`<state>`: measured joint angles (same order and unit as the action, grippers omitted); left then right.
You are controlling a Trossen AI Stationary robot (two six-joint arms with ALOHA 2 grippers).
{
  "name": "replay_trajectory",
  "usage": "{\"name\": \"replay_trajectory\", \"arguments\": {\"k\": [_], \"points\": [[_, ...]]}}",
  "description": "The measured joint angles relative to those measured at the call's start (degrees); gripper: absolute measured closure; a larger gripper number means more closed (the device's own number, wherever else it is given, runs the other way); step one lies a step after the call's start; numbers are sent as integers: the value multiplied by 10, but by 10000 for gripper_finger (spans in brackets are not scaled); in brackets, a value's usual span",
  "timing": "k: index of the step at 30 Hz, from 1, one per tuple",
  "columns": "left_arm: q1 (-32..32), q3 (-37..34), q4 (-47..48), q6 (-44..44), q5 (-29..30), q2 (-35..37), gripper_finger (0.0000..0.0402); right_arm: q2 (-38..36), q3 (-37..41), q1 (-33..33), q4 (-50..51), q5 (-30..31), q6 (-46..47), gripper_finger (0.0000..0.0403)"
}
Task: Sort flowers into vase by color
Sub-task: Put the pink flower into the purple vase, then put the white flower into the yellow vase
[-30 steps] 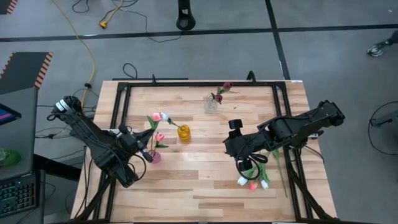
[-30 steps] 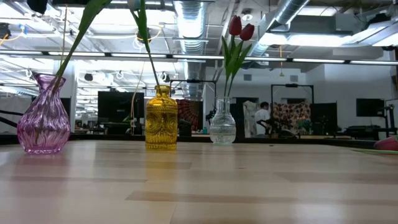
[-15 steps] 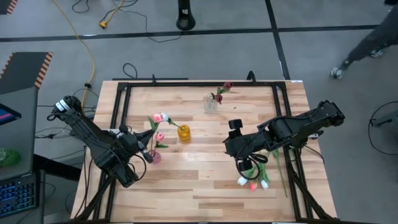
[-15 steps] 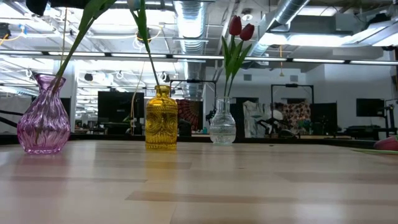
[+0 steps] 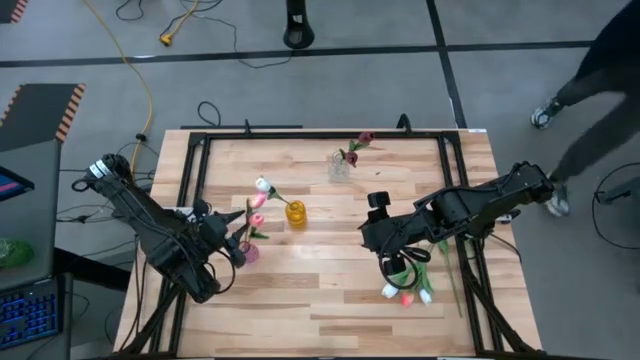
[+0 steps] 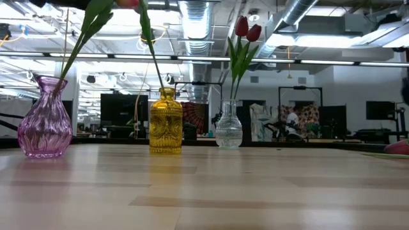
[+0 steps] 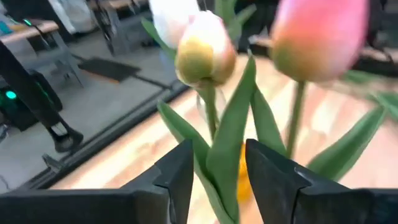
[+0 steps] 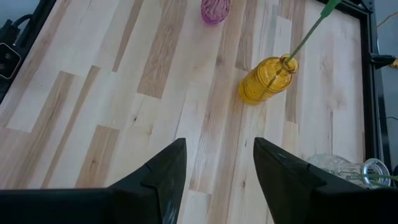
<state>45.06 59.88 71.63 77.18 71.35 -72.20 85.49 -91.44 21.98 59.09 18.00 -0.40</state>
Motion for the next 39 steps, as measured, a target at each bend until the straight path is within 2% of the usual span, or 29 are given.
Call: {"name": "replay_trajectory", "arguments": {"k": [6,15,20,24,28,34,39], "points": [[0,57,0,-88,-61,0,264,0,0,0,0,0,16,189],[9,119,1,-152,-67,0,264,0,0,2,7,-1,40,189],[55,129,-5,-128,-67,0,264,0,0,12,17,-1,64,189],[102,126,-17,-55,-64,-4,264,0,0,28,28,-1,108,189],[127,120,-50,-32,-63,-37,264,0,0,50,29,-1,181,189],[138,120,-123,-87,-59,-110,264,1,3,91,56,-14,233,189],[138,120,-176,-122,-42,-170,264,1,36,127,66,-20,265,189]]}}
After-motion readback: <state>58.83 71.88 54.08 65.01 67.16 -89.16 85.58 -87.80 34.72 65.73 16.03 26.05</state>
